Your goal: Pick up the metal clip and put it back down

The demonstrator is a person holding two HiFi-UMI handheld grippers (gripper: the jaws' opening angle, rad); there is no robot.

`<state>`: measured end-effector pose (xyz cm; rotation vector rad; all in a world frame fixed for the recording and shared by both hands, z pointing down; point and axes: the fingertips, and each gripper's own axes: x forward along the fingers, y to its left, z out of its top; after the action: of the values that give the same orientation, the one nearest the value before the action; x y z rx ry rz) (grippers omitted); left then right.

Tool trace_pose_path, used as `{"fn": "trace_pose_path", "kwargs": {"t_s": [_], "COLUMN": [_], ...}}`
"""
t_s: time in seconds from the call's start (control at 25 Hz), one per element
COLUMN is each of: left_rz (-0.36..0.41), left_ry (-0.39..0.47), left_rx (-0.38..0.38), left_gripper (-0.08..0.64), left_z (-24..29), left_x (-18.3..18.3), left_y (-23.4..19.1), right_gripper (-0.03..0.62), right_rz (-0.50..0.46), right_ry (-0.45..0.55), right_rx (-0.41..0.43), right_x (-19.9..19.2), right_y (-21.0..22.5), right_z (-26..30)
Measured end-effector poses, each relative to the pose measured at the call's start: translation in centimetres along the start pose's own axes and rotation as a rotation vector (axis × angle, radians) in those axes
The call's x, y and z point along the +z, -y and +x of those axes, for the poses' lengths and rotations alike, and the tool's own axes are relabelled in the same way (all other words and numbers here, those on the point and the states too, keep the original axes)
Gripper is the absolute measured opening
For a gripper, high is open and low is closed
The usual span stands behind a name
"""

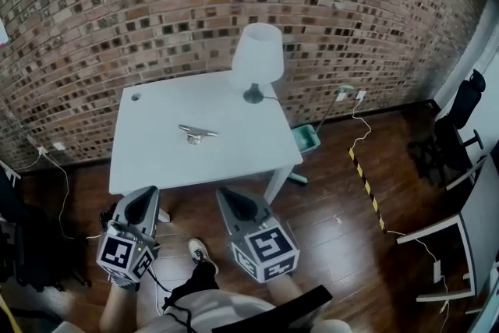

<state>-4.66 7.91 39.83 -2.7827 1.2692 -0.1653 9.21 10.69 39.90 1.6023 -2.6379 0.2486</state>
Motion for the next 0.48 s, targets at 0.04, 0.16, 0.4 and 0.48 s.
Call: {"fn": "trace_pose_path", "kwargs": {"t_s": [0.04, 0.16, 0.4, 0.48], "left_rz": [0.002, 0.018, 0.017, -0.006], "left_ry": [0.001, 0.007, -0.010, -0.011], "left_rx": [0.005, 0.021, 0.027, 0.048], "left_gripper": [0.005, 0.005, 0.005, 0.005], "left_z": [-1.3, -4.6, -10.8, -12.5], "left_x": [0.0, 0.2, 0.2, 0.3], "left_y": [1.9, 6.8, 14.4, 14.8], "right_gripper": [-0.020, -0.020, -0.020, -0.020], "right_rz": [-0.011, -0.038, -0.018, -0.019], "right_ry": [-0.002, 0.029, 0.037, 0.044], "right_rx": [0.008, 0.016, 0.030, 0.040], "right_x": [-0.4, -0.5, -2.1, -2.2], "right_y": [-0.5, -1.4, -3.8, -4.8], "right_z": [-2.0, -7.5, -15.7, -17.2]}}
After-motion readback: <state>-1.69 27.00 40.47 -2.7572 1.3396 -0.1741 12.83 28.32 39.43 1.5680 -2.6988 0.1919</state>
